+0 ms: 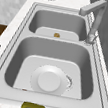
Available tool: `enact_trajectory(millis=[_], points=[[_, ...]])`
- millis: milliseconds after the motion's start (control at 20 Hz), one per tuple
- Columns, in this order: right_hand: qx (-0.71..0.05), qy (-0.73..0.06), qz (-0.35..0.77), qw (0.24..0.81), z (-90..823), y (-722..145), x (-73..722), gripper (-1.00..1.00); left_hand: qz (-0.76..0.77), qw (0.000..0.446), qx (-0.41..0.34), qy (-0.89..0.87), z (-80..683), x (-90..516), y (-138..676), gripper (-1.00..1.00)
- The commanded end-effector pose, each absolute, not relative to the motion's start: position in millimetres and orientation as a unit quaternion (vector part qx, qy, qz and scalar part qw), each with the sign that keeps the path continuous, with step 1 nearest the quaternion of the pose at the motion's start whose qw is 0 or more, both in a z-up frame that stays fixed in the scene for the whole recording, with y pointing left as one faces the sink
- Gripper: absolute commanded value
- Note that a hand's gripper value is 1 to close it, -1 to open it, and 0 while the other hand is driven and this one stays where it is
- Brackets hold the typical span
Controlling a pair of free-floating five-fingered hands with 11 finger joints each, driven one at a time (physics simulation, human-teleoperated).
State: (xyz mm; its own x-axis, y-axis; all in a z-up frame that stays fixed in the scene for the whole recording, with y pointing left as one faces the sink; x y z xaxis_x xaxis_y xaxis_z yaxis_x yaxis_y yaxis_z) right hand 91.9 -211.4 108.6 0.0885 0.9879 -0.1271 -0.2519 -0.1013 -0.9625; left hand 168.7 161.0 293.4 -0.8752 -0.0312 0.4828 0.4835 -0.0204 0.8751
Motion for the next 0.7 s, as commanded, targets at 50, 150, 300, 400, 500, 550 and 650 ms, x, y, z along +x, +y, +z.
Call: enact_trajectory(millis=[50,150,300,400,500,550,650], points=[[-0.487,-0.378,0.56,0.554,108.6,-211.4,91.9,0.0,-0.704,0.141,-0.199,-0.667,293.7,152.5,165.2,-1.0],[-0.487,-0.378,0.56,0.554,108.6,-211.4,91.9,0.0,-0.703,0.141,-0.199,-0.669,293.8,143.7,167.6,-1.0],[-0.487,-0.378,0.56,0.554,108.6,-211.4,91.9,0.0,-0.699,0.149,-0.186,-0.674,292.3,122.8,177.6,-1.0],[-0.487,-0.378,0.56,0.554,108.6,-211.4,91.9,0.0,-0.697,0.157,-0.183,-0.676,293.7,106.4,180.8,-1.0],[-0.487,-0.378,0.56,0.554,108.6,-211.4,91.9,0.0,-0.696,0.158,-0.18,-0.677,293.7,91.9,186.7,-1.0],[-0.487,-0.378,0.56,0.554,108.6,-211.4,91.9,0.0,-0.697,0.155,-0.176,-0.678,293.7,85.7,189.4,-1.0],[-0.487,-0.378,0.56,0.554,108.6,-211.4,91.9,0.0,-0.699,0.144,-0.165,-0.681,295.8,77.3,194.6,-1.0]])
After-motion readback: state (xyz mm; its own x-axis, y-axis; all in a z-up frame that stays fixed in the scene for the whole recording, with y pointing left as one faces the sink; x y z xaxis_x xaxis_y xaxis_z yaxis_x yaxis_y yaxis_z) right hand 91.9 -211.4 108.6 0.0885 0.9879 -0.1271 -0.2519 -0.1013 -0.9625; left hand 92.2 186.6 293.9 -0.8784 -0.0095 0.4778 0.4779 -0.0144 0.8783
